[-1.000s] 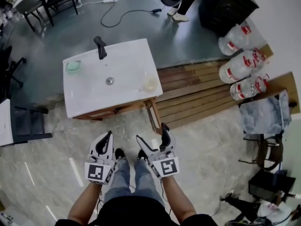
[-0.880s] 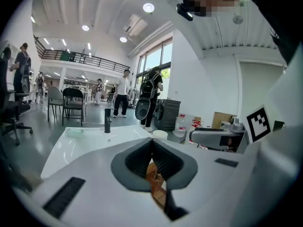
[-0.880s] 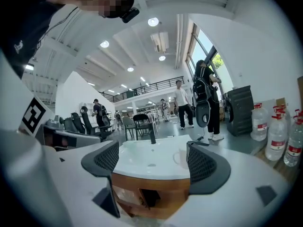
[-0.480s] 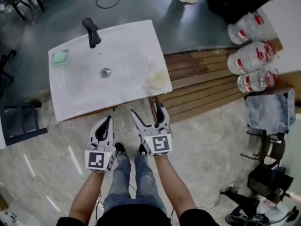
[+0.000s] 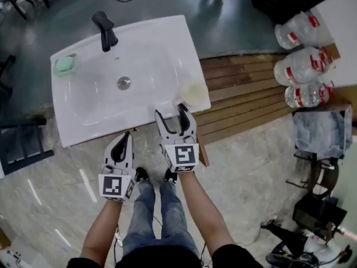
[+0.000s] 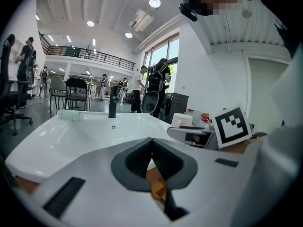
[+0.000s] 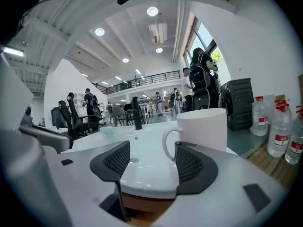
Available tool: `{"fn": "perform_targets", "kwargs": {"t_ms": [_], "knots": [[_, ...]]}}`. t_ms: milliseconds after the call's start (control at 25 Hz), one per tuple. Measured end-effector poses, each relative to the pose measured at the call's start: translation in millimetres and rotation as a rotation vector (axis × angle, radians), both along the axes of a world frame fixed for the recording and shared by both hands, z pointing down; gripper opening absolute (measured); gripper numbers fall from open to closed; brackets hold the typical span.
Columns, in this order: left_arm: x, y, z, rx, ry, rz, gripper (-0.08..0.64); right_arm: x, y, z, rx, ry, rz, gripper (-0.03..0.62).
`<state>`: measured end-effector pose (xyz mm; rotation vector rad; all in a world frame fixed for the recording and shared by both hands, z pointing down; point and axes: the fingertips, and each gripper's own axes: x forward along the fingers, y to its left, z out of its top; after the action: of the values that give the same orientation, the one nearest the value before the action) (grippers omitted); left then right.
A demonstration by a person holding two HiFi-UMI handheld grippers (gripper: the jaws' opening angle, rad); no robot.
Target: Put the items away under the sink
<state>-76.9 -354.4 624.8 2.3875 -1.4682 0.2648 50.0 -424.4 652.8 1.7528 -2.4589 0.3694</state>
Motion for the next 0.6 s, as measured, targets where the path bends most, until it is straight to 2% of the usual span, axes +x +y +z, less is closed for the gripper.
{"fn": "perform_targets", "kwargs": {"t_ms": [320, 440, 600], "knots": [[-3.6, 2.6, 15.7, -0.027, -0.002, -0.001, 0.005, 10.2, -17.1, 3.5, -0.006, 0.037, 0.080, 0.169], [-5.8, 4.3, 18.8, -0.034, -0.005, -0.002, 0.005, 15.9, -19.7, 2.0, 0.000, 0.061, 0.101, 0.072], [-8.3, 4.4, 17.4, -0.036, -0.012, -0.005, 0.005, 15.5, -21.4, -8.0, 0.060, 0.108, 0.066, 0.042]]}}
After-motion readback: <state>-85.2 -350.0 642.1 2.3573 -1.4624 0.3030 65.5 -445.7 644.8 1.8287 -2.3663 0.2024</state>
